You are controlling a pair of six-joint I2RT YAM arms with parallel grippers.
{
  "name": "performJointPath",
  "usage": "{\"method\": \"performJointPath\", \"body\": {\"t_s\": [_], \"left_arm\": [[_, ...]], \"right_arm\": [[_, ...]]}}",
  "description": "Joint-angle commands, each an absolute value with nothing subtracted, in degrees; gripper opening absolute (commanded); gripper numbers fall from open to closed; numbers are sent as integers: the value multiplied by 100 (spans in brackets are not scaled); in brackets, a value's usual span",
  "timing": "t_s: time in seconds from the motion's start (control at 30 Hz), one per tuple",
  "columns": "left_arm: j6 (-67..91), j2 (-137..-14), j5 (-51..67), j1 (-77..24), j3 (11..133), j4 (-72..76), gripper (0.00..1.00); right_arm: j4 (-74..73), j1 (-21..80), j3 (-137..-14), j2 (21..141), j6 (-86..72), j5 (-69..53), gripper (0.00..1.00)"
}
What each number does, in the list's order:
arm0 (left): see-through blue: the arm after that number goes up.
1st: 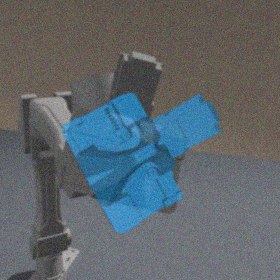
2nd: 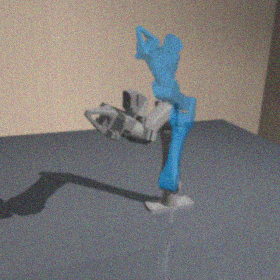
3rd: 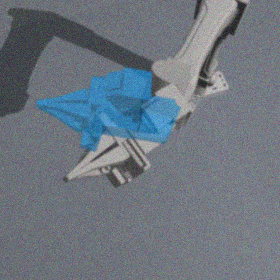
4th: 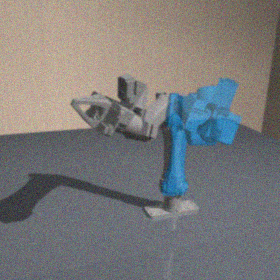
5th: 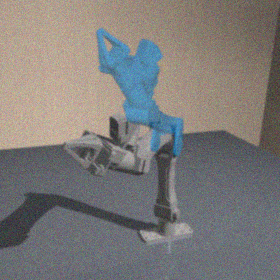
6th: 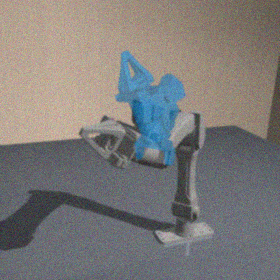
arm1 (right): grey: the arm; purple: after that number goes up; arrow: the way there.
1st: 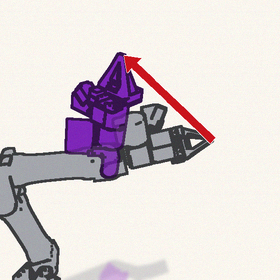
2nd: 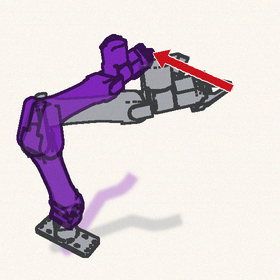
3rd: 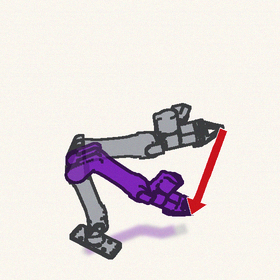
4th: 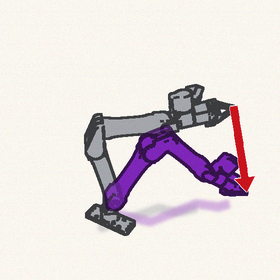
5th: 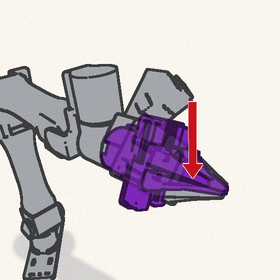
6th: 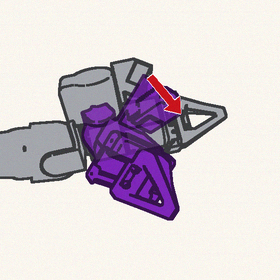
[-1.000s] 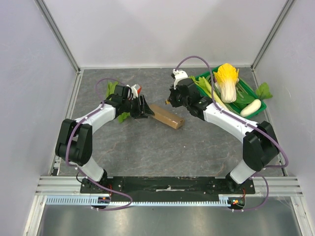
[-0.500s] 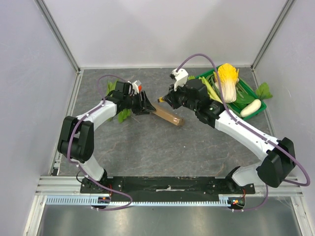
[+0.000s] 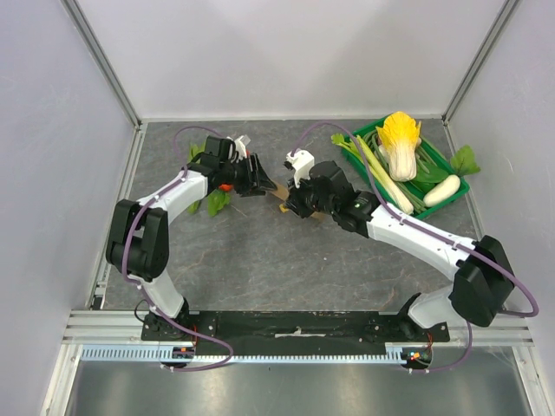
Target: Unpack the express box
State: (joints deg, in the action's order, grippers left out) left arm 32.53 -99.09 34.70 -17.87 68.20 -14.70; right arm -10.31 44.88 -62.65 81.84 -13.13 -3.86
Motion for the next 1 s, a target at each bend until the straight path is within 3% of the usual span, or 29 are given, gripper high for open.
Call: {"method": "performJointPath", "body": {"t_s": [0.0, 0.23, 0.97], "left_arm": [[3314, -9967, 3630, -1819, 7110, -1547, 57], [3261, -10054, 3630, -1819, 7224, -1643, 57], [3384, -10881, 3243, -1837, 8384, -2636, 57]], "right_arm": [[-967, 4509, -6170, 8297, -1336, 175, 0], [-975, 4500, -6187, 8411, -1546, 869, 0], [-1011, 4491, -6205, 8437, -1837, 1371, 0]]}}
